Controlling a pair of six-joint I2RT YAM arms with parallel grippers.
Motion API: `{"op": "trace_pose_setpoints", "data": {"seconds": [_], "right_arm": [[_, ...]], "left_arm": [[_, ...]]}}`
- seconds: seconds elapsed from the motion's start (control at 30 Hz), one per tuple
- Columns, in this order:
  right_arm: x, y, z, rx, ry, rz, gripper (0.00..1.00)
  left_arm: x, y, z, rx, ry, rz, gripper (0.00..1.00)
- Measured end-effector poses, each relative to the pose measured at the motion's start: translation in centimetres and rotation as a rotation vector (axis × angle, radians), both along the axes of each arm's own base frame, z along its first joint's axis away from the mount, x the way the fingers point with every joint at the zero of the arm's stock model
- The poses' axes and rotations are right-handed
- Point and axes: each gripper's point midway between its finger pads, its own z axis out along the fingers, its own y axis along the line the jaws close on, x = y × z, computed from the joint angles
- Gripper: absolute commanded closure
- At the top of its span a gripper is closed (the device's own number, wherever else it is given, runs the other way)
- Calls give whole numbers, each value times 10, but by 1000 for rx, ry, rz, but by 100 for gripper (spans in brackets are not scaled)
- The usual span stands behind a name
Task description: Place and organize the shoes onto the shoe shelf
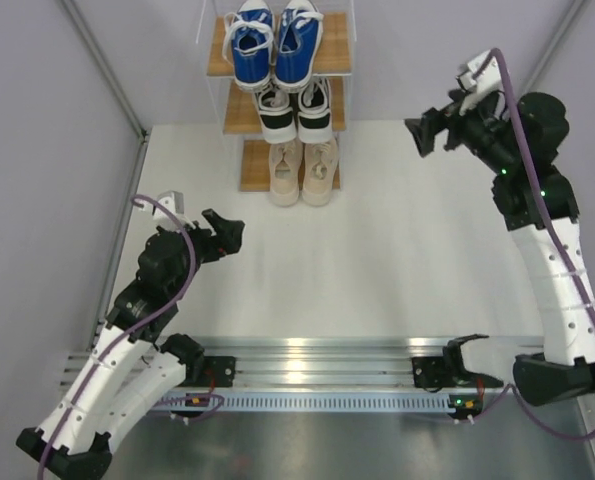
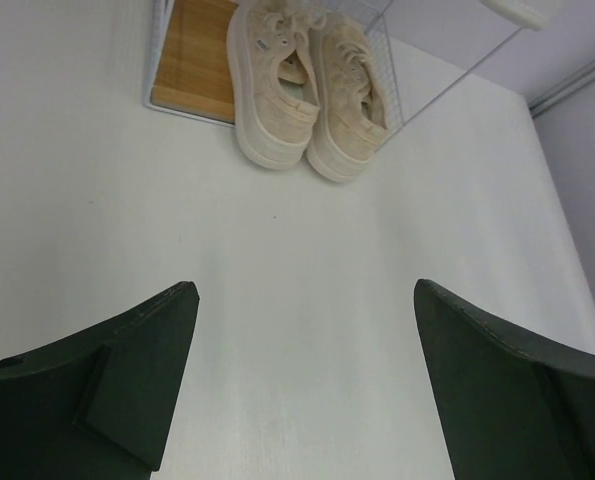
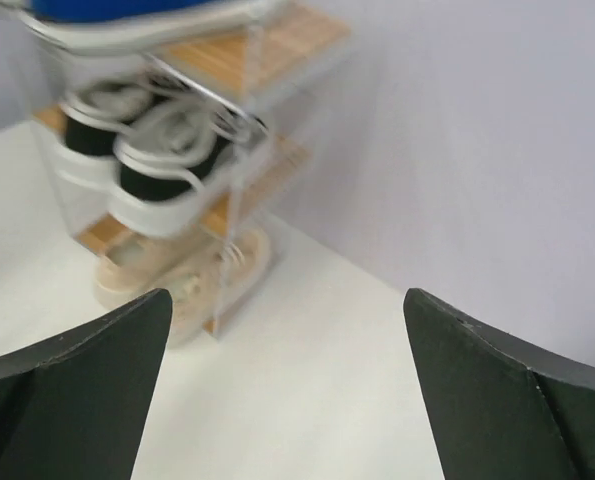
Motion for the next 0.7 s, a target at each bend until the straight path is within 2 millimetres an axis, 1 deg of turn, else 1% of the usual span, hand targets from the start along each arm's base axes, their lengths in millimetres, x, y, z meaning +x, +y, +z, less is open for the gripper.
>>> {"op": "trace_pose_setpoints", "data": {"seconds": [0.03,0.07,0.13,0.17,0.27,0.3,0.37,0.43,0.5,0.6,0.7], "right_arm": [[2,-25,-10,15,26,-66,1],[3,-52,-29,27,72,-140,0],[0,-81,-66,43,158,-230,0],[-2,-98,-91,51,215,-282,1],[-13,-135,-160,71,383,-405,1],[-19,-145,-180,76,432,-440,1],[-30,-161,-209,90,504,-502,1],[-43,-173,-229,111,537,-566,1],[-53,-185,-237,140,539,-650,1],[-63,-203,-239,181,517,-785,0],[-67,-221,-239,207,503,-909,1]], "left_arm": [[3,3,1,28,9,14,5],[6,6,1,59,22,30,5],[12,14,1,117,42,69,5],[15,18,0,148,56,90,5],[19,30,-6,218,88,140,5],[19,32,-8,234,96,152,5],[18,38,-13,264,115,170,5],[16,42,-17,282,129,184,5],[15,45,-18,289,135,194,5],[9,50,-19,292,141,206,4],[2,55,-14,272,126,224,2]]}}
